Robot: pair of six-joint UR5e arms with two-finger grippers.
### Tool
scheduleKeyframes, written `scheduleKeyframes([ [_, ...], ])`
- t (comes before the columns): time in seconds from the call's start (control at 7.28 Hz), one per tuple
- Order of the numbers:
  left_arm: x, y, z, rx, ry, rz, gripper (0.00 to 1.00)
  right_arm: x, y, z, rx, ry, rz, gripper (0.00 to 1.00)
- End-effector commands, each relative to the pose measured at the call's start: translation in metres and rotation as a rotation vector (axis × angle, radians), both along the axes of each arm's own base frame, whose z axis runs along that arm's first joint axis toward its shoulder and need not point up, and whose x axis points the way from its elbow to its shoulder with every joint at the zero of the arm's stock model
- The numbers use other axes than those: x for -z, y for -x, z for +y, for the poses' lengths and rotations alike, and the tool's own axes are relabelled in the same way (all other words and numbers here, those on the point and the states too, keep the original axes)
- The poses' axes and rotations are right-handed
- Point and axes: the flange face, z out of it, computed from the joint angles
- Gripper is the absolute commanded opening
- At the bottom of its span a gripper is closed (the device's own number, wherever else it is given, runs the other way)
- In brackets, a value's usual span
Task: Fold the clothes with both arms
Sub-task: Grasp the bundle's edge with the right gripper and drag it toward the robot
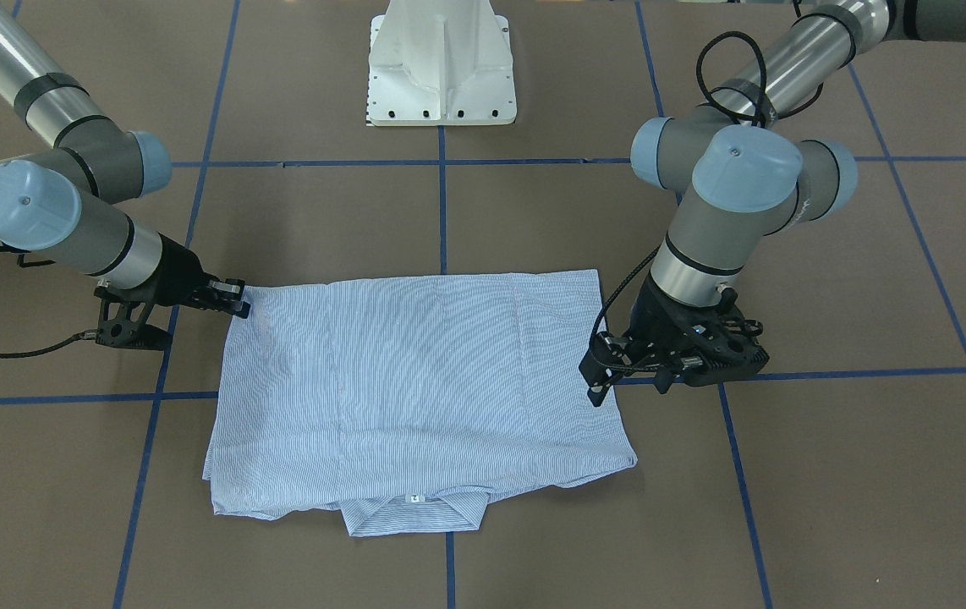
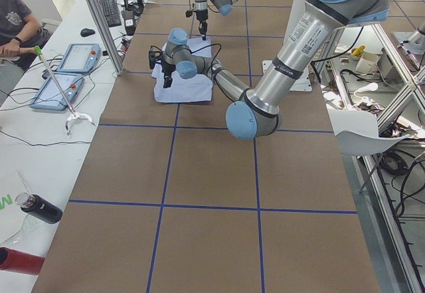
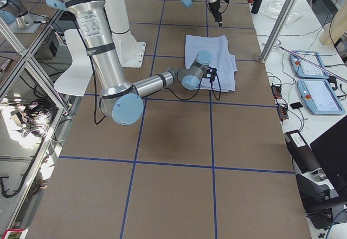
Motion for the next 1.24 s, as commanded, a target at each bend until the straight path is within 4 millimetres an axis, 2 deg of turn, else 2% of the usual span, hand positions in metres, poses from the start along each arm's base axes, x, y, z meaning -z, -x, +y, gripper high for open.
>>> scheduleKeyframes([
  [0.0, 0.003, 0.007, -0.001, 0.008, -0.006, 0.004, 0.99, 0.007, -0.031, 0.037, 0.03, -0.024, -0.04, 0.0],
  [0.14, 0.003, 0.014, 0.003, 0.012, -0.011, 0.01, 0.99, 0.013, -0.052, 0.065, 0.069, -0.023, -0.074, 0.0],
  [0.27, 0.0, 0.015, 0.005, 0.01, -0.01, 0.009, 0.99, 0.026, -0.065, 0.095, 0.101, -0.038, -0.103, 0.0],
  [0.41, -0.001, 0.016, 0.005, 0.012, -0.009, 0.008, 0.99, 0.028, -0.065, 0.12, 0.134, -0.036, -0.108, 0.0],
  [0.55, -0.002, 0.016, 0.005, 0.012, -0.007, 0.007, 0.99, 0.018, -0.061, 0.136, 0.162, -0.019, -0.096, 0.0],
  [0.82, 0.0, 0.017, 0.006, 0.013, -0.013, 0.01, 0.99, 0.016, -0.057, 0.207, 0.287, 0.0, -0.09, 0.0],
  [0.96, 0.0, 0.017, 0.006, 0.013, -0.013, 0.01, 0.99, 0.015, -0.063, 0.242, 0.367, 0.024, -0.094, 0.0],
  [1.1, -0.001, 0.018, 0.006, 0.015, -0.011, 0.009, 0.99, 0.021, -0.064, 0.263, 0.445, 0.068, -0.113, 0.0],
])
